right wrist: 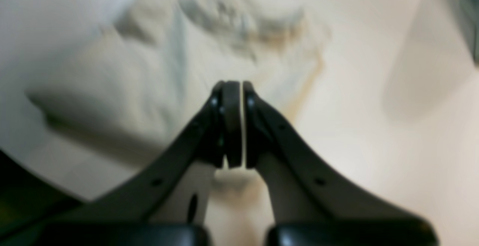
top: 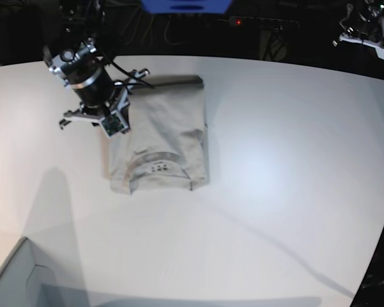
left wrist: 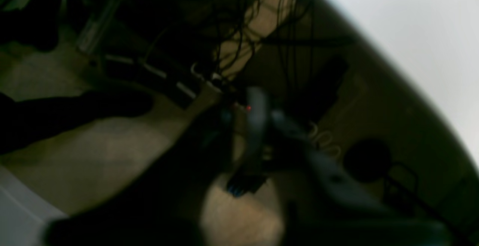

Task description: Layout the t-shirt on the table in an organized manner, then fold the t-shirt properly

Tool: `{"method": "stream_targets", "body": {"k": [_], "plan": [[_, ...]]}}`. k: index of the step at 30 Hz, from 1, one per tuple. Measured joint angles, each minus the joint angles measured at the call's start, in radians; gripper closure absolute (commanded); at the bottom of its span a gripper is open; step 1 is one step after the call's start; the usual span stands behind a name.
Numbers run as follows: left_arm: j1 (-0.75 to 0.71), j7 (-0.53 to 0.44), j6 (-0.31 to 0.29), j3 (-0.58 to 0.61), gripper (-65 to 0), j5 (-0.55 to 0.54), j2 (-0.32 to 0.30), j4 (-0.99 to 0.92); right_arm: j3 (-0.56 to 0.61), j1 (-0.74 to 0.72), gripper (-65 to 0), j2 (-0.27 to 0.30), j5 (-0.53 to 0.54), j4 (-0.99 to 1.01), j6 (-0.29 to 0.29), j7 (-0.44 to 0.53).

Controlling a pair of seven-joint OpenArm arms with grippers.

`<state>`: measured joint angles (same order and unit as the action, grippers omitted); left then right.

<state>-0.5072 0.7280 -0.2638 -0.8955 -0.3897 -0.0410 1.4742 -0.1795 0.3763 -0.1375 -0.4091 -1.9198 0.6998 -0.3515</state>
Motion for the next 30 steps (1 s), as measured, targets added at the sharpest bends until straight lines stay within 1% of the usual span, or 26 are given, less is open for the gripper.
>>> {"method": "stream_targets", "body": {"k": [1,2,4,7,10,12,14,21,25,30], "plan": [[-0.003,0.002,0.0,0.0,0.0,0.007,0.0,-0.005,-0.038,0.006,0.0,0.002,0.003,0.008,0.0,-0.001],[-0.005,0.002,0.0,0.0,-1.4,0.01,0.0,-0.006,-0.08,0.002,0.0,0.004,0.009,0.029,0.0,0.003],[-0.014,0.001,0.001,0.0,-0.1,0.005,-0.003,-0.006,-0.151,-0.026,0.0,0.01,0.048,0.097,0.0,0.001],[-0.019,-0.009,0.002,-0.002,0.0,0.006,0.005,-0.009,-0.187,-0.061,0.0,0.055,0.103,0.197,-0.001,0.019],[-0.023,0.002,0.001,-0.001,0.0,0.006,0.017,-0.028,-0.189,-0.089,0.0,0.087,0.094,0.302,0.0,0.005],[-0.021,-0.014,0.0,-0.001,0.0,0.006,0.018,-0.063,-0.188,-0.095,0.0,0.088,0.097,0.349,-0.001,0.012],[-0.017,-0.01,0.001,-0.001,0.0,0.006,0.018,-0.108,-0.185,-0.095,0.0,0.087,0.096,0.384,-0.001,0.012],[-0.01,-0.015,0.001,-0.002,0.0,0.003,0.003,-0.233,-0.184,-0.083,0.0,0.069,0.096,0.392,-0.001,0.012],[0.015,-0.018,0.005,-0.002,0.0,0.005,-0.026,-0.269,-0.184,-0.071,0.0,0.068,0.1,0.389,-0.001,0.012],[0.042,-0.015,0.002,0.0,0.0,0.003,-0.029,-0.281,-0.184,-0.061,0.0,0.065,0.1,0.389,-0.001,0.012]]}}
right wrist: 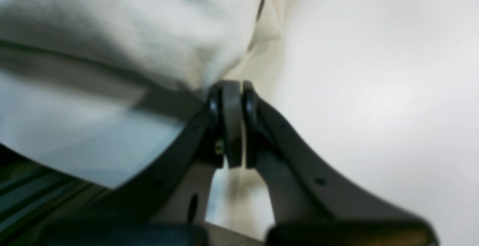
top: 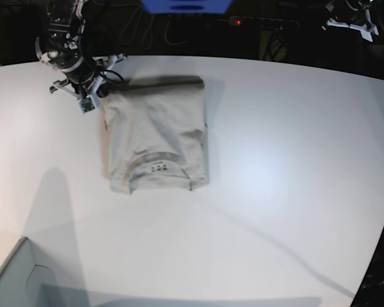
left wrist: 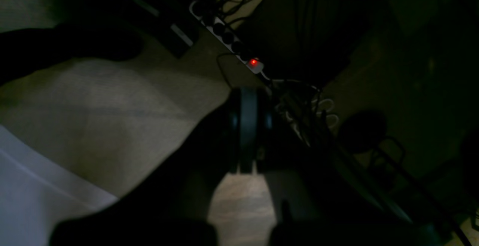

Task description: Layout the t-shirt on the table in an organized manner, then fold the t-shirt properly

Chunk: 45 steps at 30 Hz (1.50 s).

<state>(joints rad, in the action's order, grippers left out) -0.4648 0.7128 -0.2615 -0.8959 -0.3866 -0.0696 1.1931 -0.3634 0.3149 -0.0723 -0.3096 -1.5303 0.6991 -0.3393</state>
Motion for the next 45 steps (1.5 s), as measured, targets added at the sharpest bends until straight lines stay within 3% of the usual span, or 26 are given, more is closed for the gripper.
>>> {"method": "stream_targets", "body": {"k": [15,21,27,32,36,40,45], "plan": [[0.03,0.002,0.0,0.0,0.0,0.0,-0.002,0.0,0.095,0.018,0.0,0.0,0.003,-0.001,0.0,0.011],[0.031,0.001,0.0,0.0,0.0,0.007,-0.002,-0.005,0.057,0.016,0.0,-0.003,0.003,-0.001,0.0,0.011],[0.122,-0.014,-0.005,0.0,0.0,0.186,-0.002,-0.152,-0.064,0.073,0.0,-0.014,-0.001,-0.122,0.0,-0.002],[0.178,-0.184,0.003,0.067,0.0,0.37,-0.003,-0.298,-0.089,0.277,0.0,-0.089,0.001,-0.298,0.0,-0.005],[0.188,-0.319,-0.006,0.19,0.0,0.466,0.0,-0.43,-0.092,0.377,0.0,-0.089,0.002,-0.306,-0.001,0.002],[0.235,-0.421,0.002,0.229,0.0,0.498,-0.006,-0.635,-0.115,0.34,0.0,-0.085,0.006,-0.095,0.0,0.004],[0.29,-0.642,0.0,0.232,0.0,0.494,-0.011,-0.899,-0.193,0.254,0.0,0.014,0.006,0.188,-0.001,0.022]]}}
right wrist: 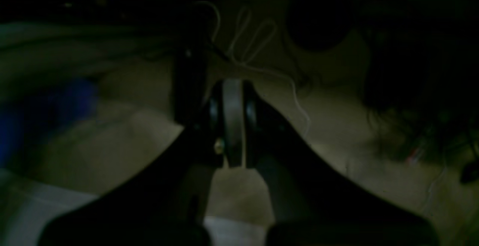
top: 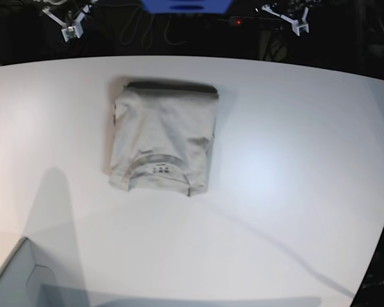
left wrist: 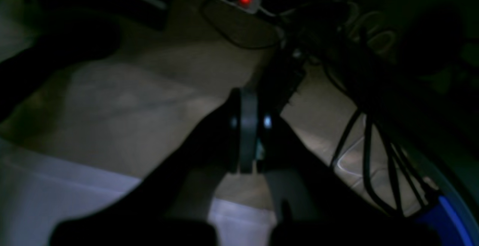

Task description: Layout the t-shirt on the table in an organized manner, then fold the t-shirt properly

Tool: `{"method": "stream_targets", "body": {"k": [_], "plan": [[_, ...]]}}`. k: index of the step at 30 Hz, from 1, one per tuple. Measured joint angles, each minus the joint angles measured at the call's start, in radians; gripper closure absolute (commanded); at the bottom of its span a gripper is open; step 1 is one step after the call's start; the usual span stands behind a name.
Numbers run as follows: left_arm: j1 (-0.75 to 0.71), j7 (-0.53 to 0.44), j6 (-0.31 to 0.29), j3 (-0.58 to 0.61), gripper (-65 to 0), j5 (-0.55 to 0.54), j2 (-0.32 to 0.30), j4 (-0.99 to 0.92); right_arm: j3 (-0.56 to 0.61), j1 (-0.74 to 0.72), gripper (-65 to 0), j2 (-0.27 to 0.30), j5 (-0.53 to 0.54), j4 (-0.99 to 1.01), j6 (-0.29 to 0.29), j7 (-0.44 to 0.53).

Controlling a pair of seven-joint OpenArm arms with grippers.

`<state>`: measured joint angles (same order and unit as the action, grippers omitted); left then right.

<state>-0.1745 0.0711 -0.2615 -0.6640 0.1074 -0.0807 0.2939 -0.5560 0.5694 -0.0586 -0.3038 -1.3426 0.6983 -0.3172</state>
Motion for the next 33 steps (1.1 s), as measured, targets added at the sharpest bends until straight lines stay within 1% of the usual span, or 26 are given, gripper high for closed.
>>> {"method": "stream_targets", "body": {"k": [1,3,6,8,10,11,12,13,14,16,18,20,21,23,25,27,29,30,33], "plan": [[0.006,-0.041,0.003,0.0,0.0,0.005,-0.004,-0.047,-0.005,-0.009,0.0,0.017,-0.006,0.058,0.0,0.011],[0.025,-0.095,0.01,0.042,0.0,0.046,-0.022,-0.142,-0.011,-0.028,0.0,0.037,-0.003,0.179,-0.001,0.095],[0.06,-0.094,0.014,0.071,0.0,0.08,-0.024,-0.229,-0.003,-0.057,0.0,0.056,-0.005,0.357,-0.001,0.185],[0.08,-0.096,0.008,0.072,0.0,0.088,-0.018,-0.24,-0.002,-0.076,0.0,0.068,0.003,0.481,-0.002,0.295],[0.093,-0.105,0.007,0.076,0.0,0.087,-0.02,-0.233,-0.001,-0.12,0.0,0.088,0.0,0.645,-0.003,0.392],[0.098,-0.115,0.008,0.076,0.0,0.084,-0.023,-0.232,0.001,-0.143,0.0,0.099,-0.007,0.729,-0.016,0.453],[0.1,-0.113,0.009,0.076,0.0,0.085,-0.025,-0.231,0.014,-0.172,0.0,0.109,0.006,0.818,-0.066,0.516],[0.103,-0.108,0.013,0.076,0.0,0.085,-0.025,-0.232,0.03,-0.206,0.0,0.119,0.0,0.903,-0.154,0.572],[0.106,-0.104,0.015,0.076,0.0,0.084,-0.024,-0.234,0.049,-0.235,0.0,0.133,0.002,0.982,-0.226,0.621],[0.114,-0.092,0.014,0.076,0.0,0.089,-0.021,-0.242,0.101,-0.292,0.0,0.158,-0.002,1.114,-0.327,0.732],[0.12,-0.079,0.014,0.076,0.0,0.089,-0.019,-0.238,0.142,-0.336,0.0,0.166,-0.001,1.214,-0.47,0.82],[0.127,-0.075,0.014,0.076,0.0,0.091,-0.019,-0.235,0.167,-0.362,0.0,0.16,-0.003,1.247,-0.583,0.85],[0.133,-0.077,0.014,0.08,0.0,0.101,-0.019,-0.235,0.189,-0.373,0.0,0.154,-0.005,1.254,-0.663,0.85],[0.137,-0.079,0.014,0.128,0.0,0.158,-0.019,-0.235,0.247,-0.386,0.0,0.146,0.0,1.255,-0.786,0.843],[0.136,-0.079,0.015,0.161,0.0,0.171,-0.01,-0.235,0.294,-0.403,0.0,0.133,-0.006,1.259,-0.912,0.842],[0.134,-0.076,0.014,0.175,0.0,0.175,0.002,-0.235,0.314,-0.414,0.0,0.124,-0.01,1.259,-1.03,0.815],[0.13,-0.075,0.013,0.176,0.0,0.177,0.01,-0.235,0.333,-0.422,0.0,0.126,-0.006,1.259,-1.097,0.783],[0.129,-0.075,0.012,0.176,0.0,0.177,0.011,-0.236,0.346,-0.422,0.0,0.125,-0.003,1.255,-1.105,0.771],[0.128,-0.076,0.012,0.176,0.0,0.177,0.009,-0.236,0.356,-0.425,0.0,0.113,-0.003,1.26,-1.104,0.75]]}}
